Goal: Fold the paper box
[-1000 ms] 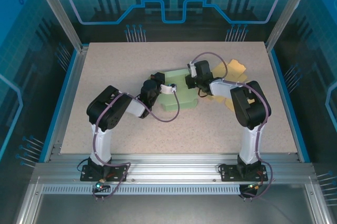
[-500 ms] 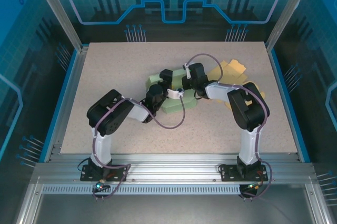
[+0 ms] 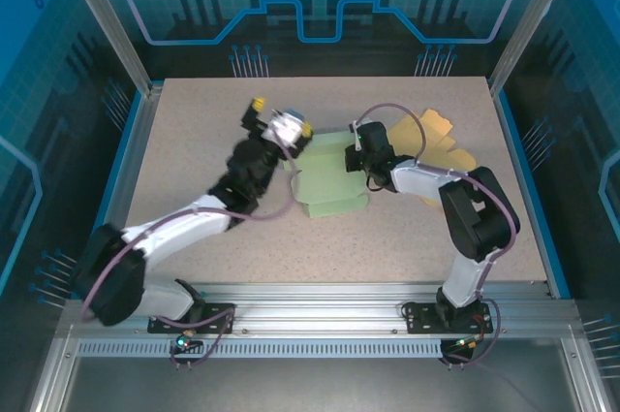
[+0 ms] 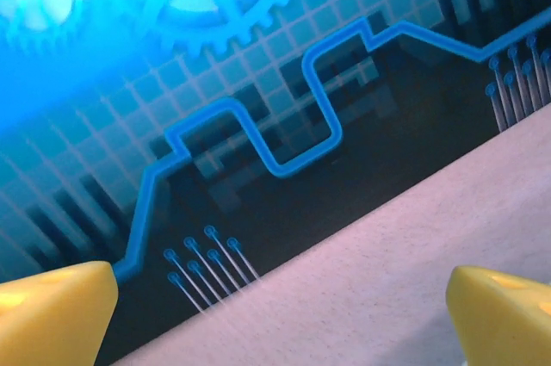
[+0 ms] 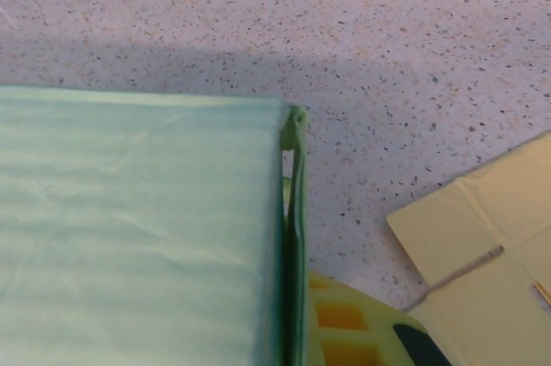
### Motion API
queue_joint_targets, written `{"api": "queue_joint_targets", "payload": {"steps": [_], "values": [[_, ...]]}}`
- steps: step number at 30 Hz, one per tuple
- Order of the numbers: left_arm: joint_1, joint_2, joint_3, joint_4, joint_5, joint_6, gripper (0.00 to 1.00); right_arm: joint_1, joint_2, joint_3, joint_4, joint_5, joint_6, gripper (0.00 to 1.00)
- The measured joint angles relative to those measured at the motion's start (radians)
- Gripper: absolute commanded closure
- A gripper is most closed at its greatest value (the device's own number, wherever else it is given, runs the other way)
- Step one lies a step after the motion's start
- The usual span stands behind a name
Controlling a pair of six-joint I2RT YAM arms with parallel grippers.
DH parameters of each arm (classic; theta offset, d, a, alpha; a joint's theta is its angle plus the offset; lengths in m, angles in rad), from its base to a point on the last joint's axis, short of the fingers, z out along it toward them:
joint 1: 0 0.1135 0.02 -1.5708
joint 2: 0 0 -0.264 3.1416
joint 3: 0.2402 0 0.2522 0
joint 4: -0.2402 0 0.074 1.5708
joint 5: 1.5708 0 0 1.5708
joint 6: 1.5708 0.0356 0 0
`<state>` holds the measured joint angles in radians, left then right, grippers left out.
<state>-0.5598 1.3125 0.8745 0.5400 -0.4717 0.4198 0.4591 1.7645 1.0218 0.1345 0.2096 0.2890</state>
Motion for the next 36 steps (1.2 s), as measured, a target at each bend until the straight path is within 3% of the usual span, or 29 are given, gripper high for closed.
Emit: {"api": "queue_joint_targets", "payload": {"steps": [3, 5, 11, 20, 36], "values": [[0.156, -0.073, 0.091, -0.245, 0.121, -0.302, 0.01, 0.000, -0.050, -0.012, -0.029, -0.006, 0.025, 1.00], [0.213, -0.110, 0.097, -0.366, 0.191, -0.440, 0.01, 0.000, -0.080, -0.021, -0.042, -0.014, 0.042, 1.00], [0.210, -0.073, 0.092, -0.563, 0.398, -0.633, 0.01, 0.000, -0.111, -0.037, -0.073, -0.034, 0.087, 1.00], [0.210, 0.112, 0.118, -0.625, 0.510, -0.699, 0.01, 0.000, -0.122, -0.041, -0.098, -0.035, 0.120, 1.00], [0.177, 0.291, 0.203, -0.532, 0.506, -0.733, 0.01, 0.018, -0.129, -0.043, -0.098, -0.029, 0.165, 1.00]]}}
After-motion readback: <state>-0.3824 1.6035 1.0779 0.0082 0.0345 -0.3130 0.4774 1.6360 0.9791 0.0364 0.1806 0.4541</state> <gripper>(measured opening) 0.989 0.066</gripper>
